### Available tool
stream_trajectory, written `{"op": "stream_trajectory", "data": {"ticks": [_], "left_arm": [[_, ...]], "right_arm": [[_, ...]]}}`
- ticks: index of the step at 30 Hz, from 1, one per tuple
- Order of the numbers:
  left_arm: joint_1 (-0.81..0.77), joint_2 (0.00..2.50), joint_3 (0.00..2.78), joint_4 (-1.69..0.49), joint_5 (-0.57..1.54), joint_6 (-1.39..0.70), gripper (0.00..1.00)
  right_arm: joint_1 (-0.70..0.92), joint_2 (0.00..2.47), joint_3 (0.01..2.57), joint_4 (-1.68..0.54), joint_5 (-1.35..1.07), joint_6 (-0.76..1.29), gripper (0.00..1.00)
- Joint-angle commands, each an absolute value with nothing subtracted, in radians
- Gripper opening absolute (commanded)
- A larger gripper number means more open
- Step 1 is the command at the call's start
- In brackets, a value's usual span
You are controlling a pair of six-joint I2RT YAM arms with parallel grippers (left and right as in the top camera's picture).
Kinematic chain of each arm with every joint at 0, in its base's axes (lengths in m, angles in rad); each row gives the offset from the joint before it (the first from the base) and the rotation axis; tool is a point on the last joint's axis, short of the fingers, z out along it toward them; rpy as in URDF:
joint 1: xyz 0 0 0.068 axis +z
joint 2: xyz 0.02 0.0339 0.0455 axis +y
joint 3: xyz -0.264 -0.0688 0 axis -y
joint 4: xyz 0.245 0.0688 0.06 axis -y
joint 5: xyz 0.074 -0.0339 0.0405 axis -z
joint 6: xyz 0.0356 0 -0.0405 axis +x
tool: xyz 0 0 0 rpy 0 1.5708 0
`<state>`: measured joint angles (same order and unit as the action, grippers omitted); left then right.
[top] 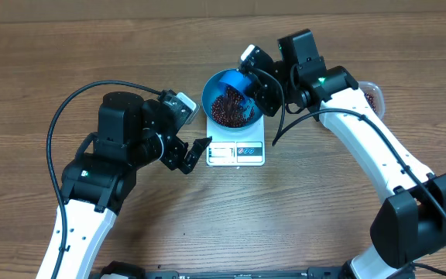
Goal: Scoop item into bowl and weigh 150g on scale
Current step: 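Tip the scoop to pour the beans into the teal bowl, then move the empty scoop back to the bean container with the right gripper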
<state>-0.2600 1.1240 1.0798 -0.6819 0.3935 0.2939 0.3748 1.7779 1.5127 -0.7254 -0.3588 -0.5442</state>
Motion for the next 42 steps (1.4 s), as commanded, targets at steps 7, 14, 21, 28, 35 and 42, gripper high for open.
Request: {"op": "stream_trajectory", "data": {"ticks": [7, 14, 21, 28, 35, 42], "left_arm": [[-0.256, 1.126, 1.104, -0.681, 0.416, 0.284, 1.00], [-0.256, 1.126, 1.104, -0.680, 0.416, 0.284, 1.00], [-0.256, 1.126, 1.104, -0.681, 0.416, 0.284, 1.00], [-0.256, 1.126, 1.104, -0.681, 0.416, 0.284, 1.00], [-0.256, 1.126, 1.104, -0.681, 0.416, 0.284, 1.00], [-0.256, 1.126, 1.104, -0.681, 0.416, 0.284, 1.00]], "right_arm": [[0.376, 1.771, 1.547, -0.719, -0.306, -0.810, 0.04], [0.376, 1.771, 1.547, -0.714, -0.253, -0.873, 0.04], [0.376, 1.765, 1.547, -0.719, -0.322, -0.781, 0.04], [0.376, 1.692, 1.547, -0.718, -0.387, -0.573, 0.04], [0.369, 1.552, 1.547, -0.715, -0.383, -0.376, 0.04], [0.350, 1.438, 1.547, -0.692, -0.137, -0.162, 0.04]]}}
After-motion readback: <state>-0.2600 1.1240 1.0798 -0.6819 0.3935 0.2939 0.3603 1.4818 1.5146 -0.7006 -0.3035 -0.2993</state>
